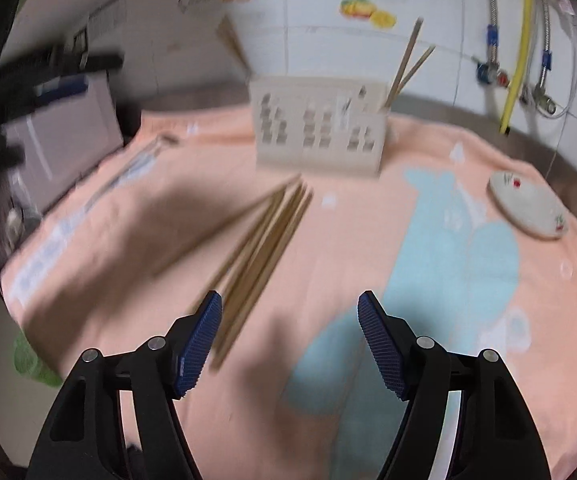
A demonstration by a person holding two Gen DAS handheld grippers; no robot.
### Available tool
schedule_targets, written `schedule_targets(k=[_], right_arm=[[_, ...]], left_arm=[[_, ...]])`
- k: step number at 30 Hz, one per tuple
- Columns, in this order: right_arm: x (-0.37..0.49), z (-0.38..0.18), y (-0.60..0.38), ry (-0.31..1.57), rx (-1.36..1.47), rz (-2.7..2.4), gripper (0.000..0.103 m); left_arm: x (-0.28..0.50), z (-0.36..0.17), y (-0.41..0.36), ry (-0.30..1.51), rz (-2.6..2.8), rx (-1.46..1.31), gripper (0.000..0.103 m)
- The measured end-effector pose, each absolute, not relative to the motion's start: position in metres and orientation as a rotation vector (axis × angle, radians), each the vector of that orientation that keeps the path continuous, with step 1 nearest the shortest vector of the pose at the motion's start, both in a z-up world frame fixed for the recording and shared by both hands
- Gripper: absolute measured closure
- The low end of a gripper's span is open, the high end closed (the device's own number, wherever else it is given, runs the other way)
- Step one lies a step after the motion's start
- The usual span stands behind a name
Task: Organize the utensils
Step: 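Move both open grippers back down to the chopstick pile, then close right gripper on a chopstick while left gripper closes on another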
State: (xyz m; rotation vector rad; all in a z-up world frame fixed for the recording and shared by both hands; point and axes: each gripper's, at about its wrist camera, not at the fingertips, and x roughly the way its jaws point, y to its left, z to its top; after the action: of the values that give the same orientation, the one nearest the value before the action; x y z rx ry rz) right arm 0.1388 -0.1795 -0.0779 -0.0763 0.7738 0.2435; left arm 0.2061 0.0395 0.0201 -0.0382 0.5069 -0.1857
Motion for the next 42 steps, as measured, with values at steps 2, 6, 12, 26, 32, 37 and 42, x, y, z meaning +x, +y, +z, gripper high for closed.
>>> schedule_targets(k=[2, 6, 12, 26, 32, 37, 42], right_arm=[[0.132, -0.093, -0.172, 0.805, -0.074, 0.249, 0.035], [0.125, -0.110, -0.159, 0.832, -0.085, 0.246, 0.037], [0.130, -0.120, -0.149, 0.846, -0.126, 0.203, 0.039], [0.140, -0.126, -0.175, 0.847, -0.122, 0.052, 0.048], [0.144, -0.128, -0.169, 0.849, -0.116, 0.092, 0.058], [0.149, -0.132, -0.165, 0.861, -0.103, 0.119, 0.070], [0.150, -0.133, -0.167, 0.858, -0.091, 0.132, 0.077]], left_arm=[[0.203, 0.011, 0.041, 0.525, -0.170, -0.031, 0.022], [0.197, -0.005, 0.047, 0.552, -0.154, -0.027, 0.022], [0.193, -0.017, 0.053, 0.573, -0.140, -0.039, 0.021], [0.195, -0.043, 0.061, 0.640, -0.120, -0.068, 0.021], [0.194, -0.061, 0.051, 0.683, -0.150, -0.048, 0.023], [0.191, -0.081, 0.039, 0.739, -0.195, -0.025, 0.030], [0.196, -0.102, 0.025, 0.813, -0.267, -0.014, 0.054]])
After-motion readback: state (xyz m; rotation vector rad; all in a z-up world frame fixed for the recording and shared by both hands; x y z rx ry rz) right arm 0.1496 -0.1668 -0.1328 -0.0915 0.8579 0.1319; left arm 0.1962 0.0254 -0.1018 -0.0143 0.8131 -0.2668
